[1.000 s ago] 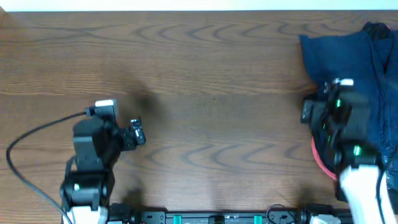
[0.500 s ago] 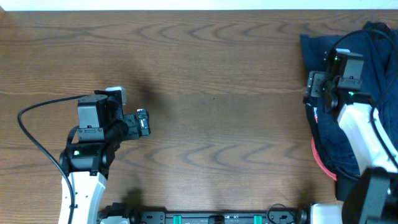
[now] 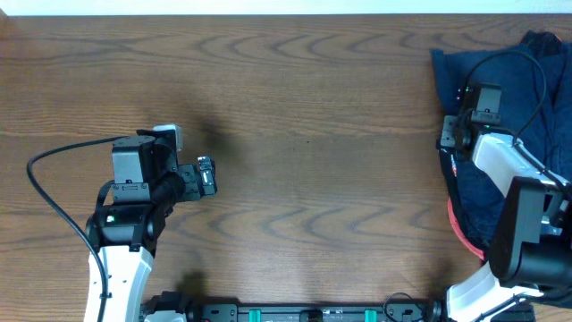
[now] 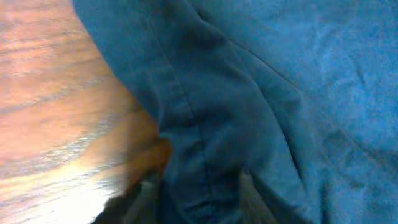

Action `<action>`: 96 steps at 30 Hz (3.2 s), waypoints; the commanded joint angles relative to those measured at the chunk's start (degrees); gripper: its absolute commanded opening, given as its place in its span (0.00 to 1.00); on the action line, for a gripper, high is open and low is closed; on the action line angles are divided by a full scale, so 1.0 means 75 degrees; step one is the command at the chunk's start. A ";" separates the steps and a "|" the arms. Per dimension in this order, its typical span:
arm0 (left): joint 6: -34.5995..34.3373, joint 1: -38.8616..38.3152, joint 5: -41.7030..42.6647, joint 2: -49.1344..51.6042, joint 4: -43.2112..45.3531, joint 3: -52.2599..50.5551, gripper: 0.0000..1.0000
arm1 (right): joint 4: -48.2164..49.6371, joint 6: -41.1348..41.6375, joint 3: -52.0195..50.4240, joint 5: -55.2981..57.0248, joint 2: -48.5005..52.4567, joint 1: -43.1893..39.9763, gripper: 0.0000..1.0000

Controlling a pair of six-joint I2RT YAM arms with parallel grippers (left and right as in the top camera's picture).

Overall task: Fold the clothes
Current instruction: 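Reach the right gripper into the navy shorts pile and grasp a leg, then drag the shorts leftward onto the table center with the right gripper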

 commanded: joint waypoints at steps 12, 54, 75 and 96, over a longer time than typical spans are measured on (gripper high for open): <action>-0.0070 0.0026 0.0044 0.0009 0.0000 0.0152 0.98 | 0.0067 0.0530 0.0245 0.0557 -0.0498 -0.0073 0.01; -0.0070 0.0026 0.0044 0.0009 0.0003 0.0152 0.98 | 0.1224 0.0114 0.0583 -0.2428 -0.0417 0.5791 0.04; -0.1920 -0.1008 0.2020 0.1367 0.0093 0.0108 0.98 | -0.1568 0.1204 0.0863 -0.0784 -0.2267 0.2372 0.99; -0.8131 -0.5257 0.2361 0.5622 0.3465 0.0108 0.88 | -0.2827 0.1218 0.0863 -0.0810 -0.2343 0.1090 0.99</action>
